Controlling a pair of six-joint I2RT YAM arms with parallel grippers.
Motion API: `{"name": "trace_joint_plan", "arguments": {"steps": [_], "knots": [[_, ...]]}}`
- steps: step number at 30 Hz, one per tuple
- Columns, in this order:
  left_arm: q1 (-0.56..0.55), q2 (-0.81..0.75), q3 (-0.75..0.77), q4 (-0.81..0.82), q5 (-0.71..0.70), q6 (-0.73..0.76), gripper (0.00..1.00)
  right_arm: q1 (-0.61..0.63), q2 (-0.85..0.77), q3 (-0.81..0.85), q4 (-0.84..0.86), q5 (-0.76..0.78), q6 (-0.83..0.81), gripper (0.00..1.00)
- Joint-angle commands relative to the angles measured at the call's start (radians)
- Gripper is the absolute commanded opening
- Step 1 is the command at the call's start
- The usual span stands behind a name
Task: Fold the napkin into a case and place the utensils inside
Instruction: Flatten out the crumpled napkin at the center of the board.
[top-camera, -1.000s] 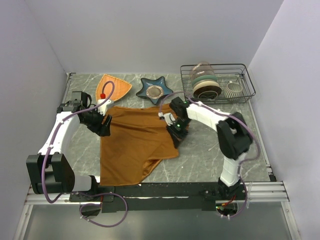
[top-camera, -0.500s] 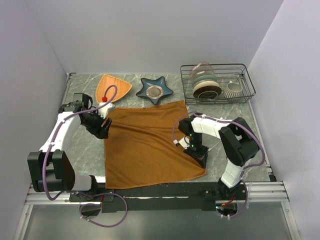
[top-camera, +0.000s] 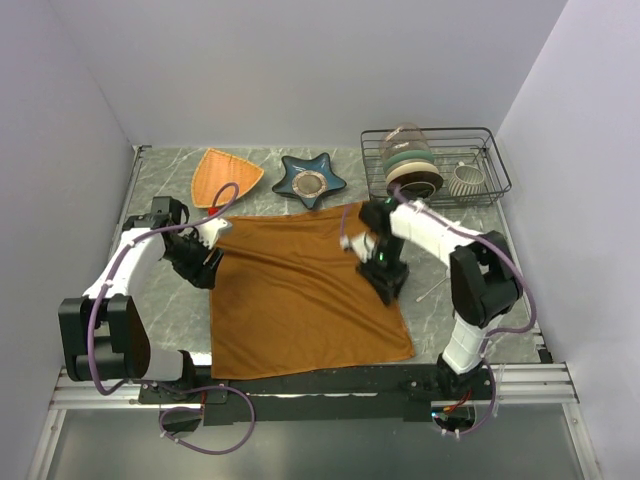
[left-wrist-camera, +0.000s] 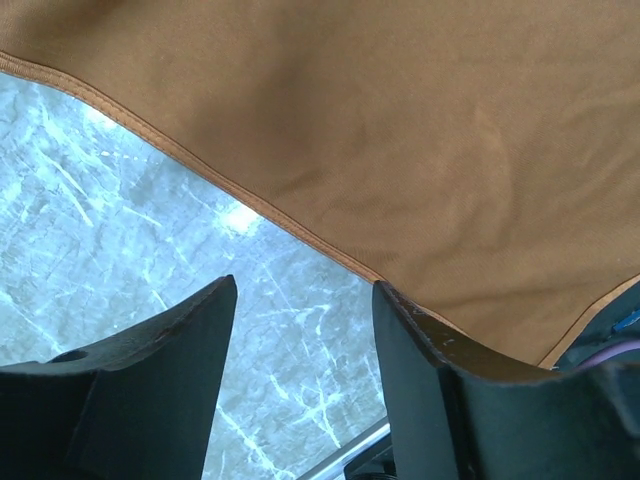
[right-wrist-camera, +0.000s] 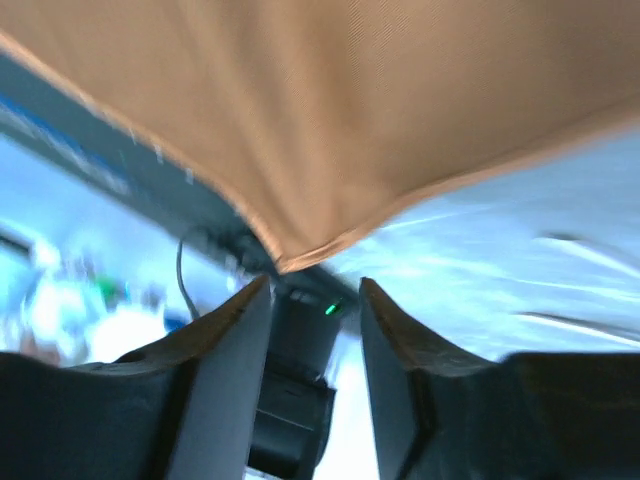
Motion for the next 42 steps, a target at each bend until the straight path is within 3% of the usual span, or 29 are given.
{"name": "trace_joint_plan", "arguments": {"steps": [1, 8, 11, 16, 26, 36, 42], "knots": [[0.003, 0.005, -0.014, 0.016, 0.060, 0.028, 0.60, -0.098, -0.014, 0.221, 0.100, -0.020, 0.008, 0.46], [-0.020, 0.000, -0.108, 0.020, 0.069, 0.102, 0.47, -0.092, 0.183, 0.486, 0.244, -0.002, 0.064, 0.38], [-0.038, -0.009, -0.132, 0.040, 0.043, 0.086, 0.43, -0.087, 0.252, 0.523, 0.313, 0.009, 0.081, 0.36], [-0.153, -0.032, -0.169, 0.079, -0.023, 0.057, 0.39, -0.061, 0.304, 0.500, 0.453, 0.064, 0.098, 0.34], [-0.391, -0.027, -0.232, 0.135, -0.199, -0.004, 0.32, -0.052, 0.356, 0.437, 0.542, 0.175, 0.115, 0.29], [-0.506, 0.008, -0.229, 0.033, -0.348, 0.005, 0.15, -0.052, 0.356, 0.422, 0.528, 0.180, 0.127, 0.31], [-0.578, 0.008, -0.224, -0.073, -0.385, 0.017, 0.11, -0.052, 0.292, 0.404, 0.501, 0.144, 0.147, 0.34]]}}
